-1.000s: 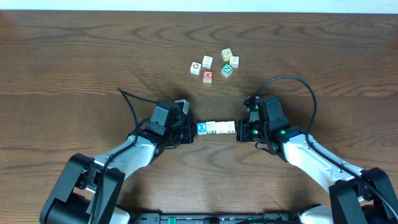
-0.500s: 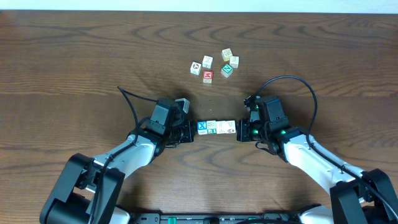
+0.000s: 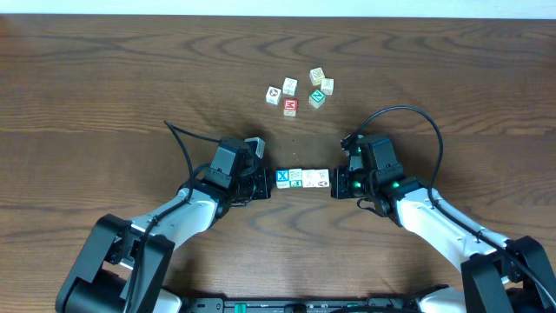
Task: Lift 4 blocks
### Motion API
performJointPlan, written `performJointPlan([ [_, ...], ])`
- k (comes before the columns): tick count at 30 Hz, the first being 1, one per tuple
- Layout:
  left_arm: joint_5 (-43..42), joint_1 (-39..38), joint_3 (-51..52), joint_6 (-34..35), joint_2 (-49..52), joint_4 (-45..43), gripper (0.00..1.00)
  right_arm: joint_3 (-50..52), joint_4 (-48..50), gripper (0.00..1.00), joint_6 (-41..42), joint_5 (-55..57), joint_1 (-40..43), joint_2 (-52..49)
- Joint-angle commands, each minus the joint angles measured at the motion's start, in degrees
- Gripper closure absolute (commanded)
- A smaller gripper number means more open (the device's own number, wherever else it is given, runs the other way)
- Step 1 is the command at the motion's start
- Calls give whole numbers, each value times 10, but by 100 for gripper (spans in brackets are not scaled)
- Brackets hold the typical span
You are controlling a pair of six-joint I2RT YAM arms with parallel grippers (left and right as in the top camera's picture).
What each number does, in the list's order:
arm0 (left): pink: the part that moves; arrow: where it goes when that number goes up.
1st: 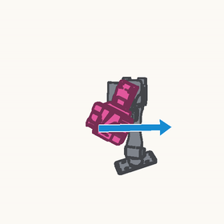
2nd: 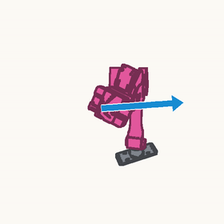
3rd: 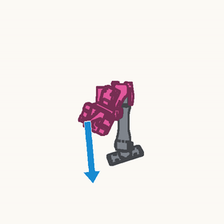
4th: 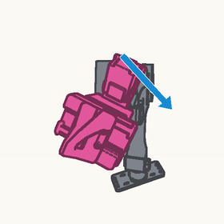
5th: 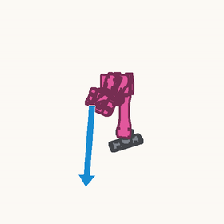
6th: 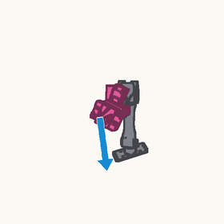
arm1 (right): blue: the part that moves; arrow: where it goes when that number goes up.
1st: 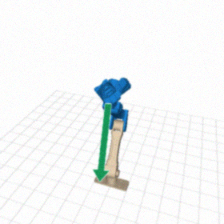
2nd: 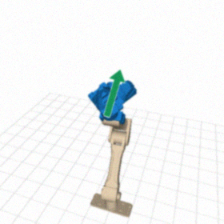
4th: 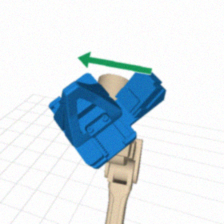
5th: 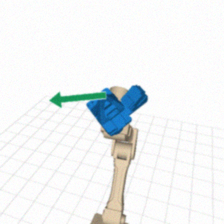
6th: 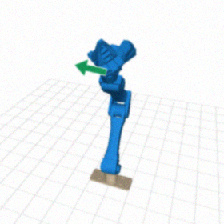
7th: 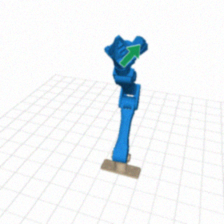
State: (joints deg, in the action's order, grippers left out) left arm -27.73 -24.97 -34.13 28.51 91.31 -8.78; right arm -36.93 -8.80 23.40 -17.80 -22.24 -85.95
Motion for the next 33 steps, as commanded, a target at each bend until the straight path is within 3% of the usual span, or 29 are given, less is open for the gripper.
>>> performJointPlan([
  [1,-79,-29,-38,3,-12,-16,93,-6,4,99,-8,-91,-46,11],
  [13,-75,-40,-38,-10,-12,10,93,-6,-49,99,3,-54,-52,11],
  [33,-85,-40,-38,-31,-12,30,92,-6,-33,99,19,-49,-52,11],
])
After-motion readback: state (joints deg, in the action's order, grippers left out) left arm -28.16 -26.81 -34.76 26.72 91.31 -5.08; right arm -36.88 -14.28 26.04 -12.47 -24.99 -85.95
